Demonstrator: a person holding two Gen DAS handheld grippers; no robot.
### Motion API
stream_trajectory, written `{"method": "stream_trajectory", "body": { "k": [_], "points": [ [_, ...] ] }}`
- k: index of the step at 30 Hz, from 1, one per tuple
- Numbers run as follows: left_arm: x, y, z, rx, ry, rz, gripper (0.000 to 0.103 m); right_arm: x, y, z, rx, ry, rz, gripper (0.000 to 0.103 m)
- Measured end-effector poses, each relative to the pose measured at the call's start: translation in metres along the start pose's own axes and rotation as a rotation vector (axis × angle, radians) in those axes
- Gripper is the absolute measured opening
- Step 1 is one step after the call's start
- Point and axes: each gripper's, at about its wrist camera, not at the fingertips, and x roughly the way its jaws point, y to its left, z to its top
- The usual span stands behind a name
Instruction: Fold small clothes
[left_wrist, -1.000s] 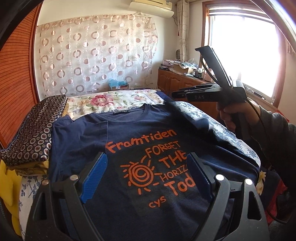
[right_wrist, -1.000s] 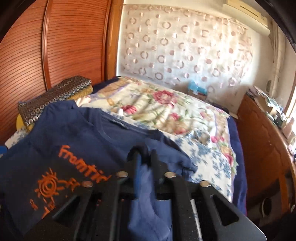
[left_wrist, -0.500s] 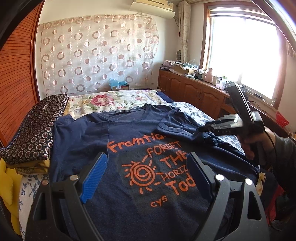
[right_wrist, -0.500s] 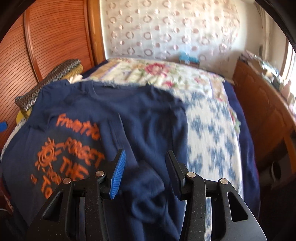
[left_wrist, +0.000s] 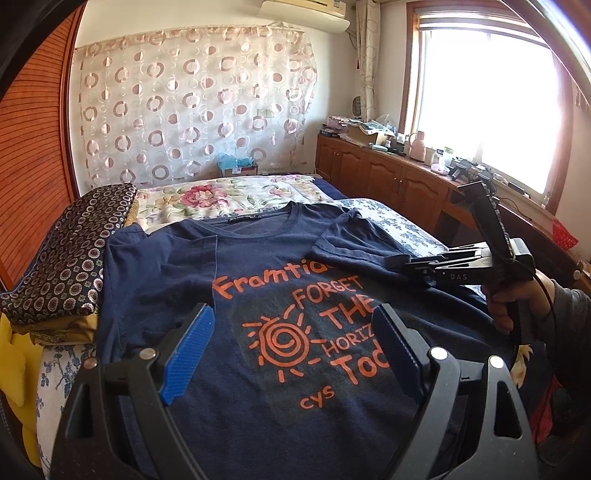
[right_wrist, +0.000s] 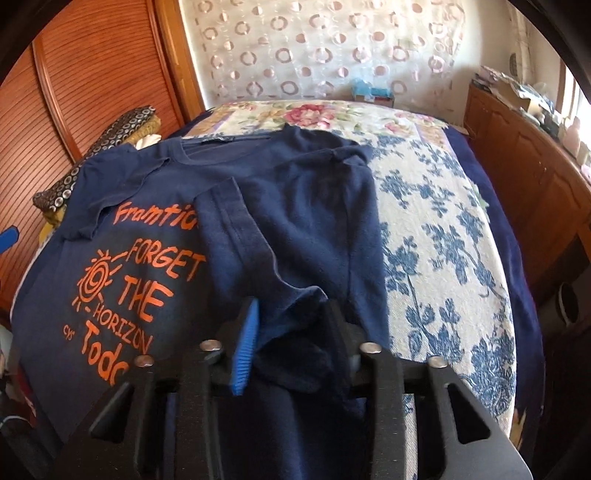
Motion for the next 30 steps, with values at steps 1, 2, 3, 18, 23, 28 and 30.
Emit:
{"method": "stream_trajectory", "body": {
  "k": [1,2,3,18,23,28,30],
  "points": [
    [0.0,0.001,-0.001,-0.003,0.0,0.001,0.088,-0.001,0.002,0.0,-0.007,-0.005,-0.004,0.016],
    [0.0,0.002,-0.001,-0.008,0.001,0.002,0.088,-0.004,0.004,0.0,-0.011,-0.012,-0.001,0.01],
    [0.0,0.003,-0.002,-0.01,0.001,0.003,0.088,-0.006,0.006,0.0,-0.016,-0.019,0.012,0.009],
    [0.0,0.006,-0.006,-0.017,0.001,0.001,0.088,-0.017,0.017,0.004,-0.069,-0.07,-0.038,0.026],
    [0.001,0.004,-0.007,-0.016,0.005,0.0,0.088,0.001,-0.015,0.012,0.028,-0.01,-0.043,0.036],
    [0.001,0.003,-0.007,-0.019,0.008,0.002,0.088,0.012,-0.015,0.007,0.026,0.025,-0.017,0.037],
    [0.001,0.003,-0.008,-0.022,0.009,0.001,0.088,0.014,-0.011,0.007,0.016,0.036,0.004,0.028]
  ]
}}
